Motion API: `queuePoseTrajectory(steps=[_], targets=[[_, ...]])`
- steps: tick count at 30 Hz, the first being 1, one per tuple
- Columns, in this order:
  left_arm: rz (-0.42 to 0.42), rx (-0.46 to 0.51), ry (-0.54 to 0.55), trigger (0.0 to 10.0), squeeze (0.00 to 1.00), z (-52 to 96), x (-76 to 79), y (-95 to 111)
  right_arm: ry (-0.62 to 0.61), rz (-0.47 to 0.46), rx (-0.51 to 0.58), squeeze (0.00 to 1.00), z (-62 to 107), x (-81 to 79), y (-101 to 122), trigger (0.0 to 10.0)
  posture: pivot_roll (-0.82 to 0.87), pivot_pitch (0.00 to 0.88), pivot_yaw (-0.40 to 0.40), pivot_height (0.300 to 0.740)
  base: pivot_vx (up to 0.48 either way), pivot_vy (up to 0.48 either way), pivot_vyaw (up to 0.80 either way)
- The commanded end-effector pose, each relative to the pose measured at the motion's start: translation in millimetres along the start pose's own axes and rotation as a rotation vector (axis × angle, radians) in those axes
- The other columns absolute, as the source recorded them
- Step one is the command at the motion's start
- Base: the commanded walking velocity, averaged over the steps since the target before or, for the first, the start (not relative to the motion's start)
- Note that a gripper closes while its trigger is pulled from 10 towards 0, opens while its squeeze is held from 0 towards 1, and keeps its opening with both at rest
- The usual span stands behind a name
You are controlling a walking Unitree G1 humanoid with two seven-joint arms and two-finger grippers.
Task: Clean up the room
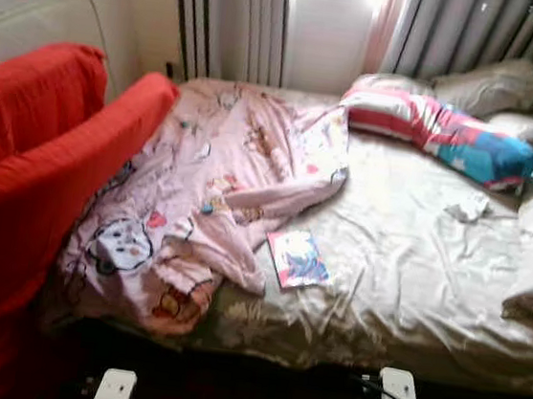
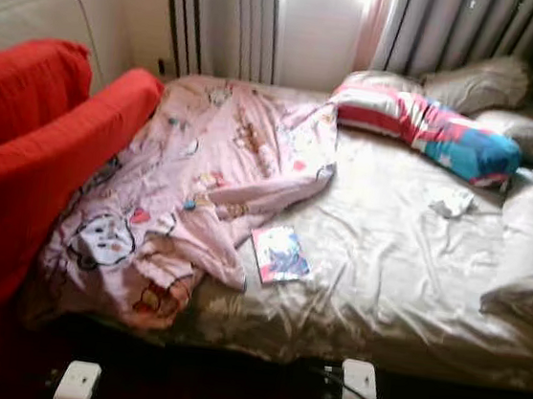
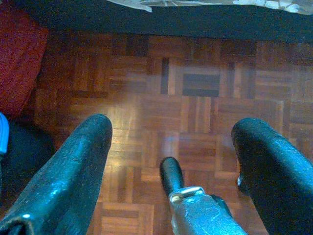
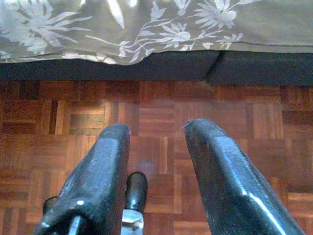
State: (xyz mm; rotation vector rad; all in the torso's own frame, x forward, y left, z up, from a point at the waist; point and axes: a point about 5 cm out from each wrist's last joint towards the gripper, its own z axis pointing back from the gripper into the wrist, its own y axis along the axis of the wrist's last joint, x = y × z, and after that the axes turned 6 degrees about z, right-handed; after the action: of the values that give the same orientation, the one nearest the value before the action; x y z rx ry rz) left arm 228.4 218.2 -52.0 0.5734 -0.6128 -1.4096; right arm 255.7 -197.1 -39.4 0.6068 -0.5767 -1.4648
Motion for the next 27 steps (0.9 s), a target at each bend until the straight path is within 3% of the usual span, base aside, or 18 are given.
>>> queuePoseTrajectory(steps=[1,27], targets=[[-0.013,-0.040,-0.003,10.0,0.00,0.9,0.8,-8.0,-0.009,-0.007,-0.001,0.00,0.5,2.5,-1.2,10.0,-0.01,0.097,-0.010,0.740,0.000,-0.311,0.00],[-0.026,-0.045,-0.007,10.0,0.00,1.6,0.7,-10.6,-0.014,-0.027,-0.005,0.00,1.0,2.2,-5.5,10.0,0.00,0.063,-0.013,0.740,0.000,-0.332,0.00]])
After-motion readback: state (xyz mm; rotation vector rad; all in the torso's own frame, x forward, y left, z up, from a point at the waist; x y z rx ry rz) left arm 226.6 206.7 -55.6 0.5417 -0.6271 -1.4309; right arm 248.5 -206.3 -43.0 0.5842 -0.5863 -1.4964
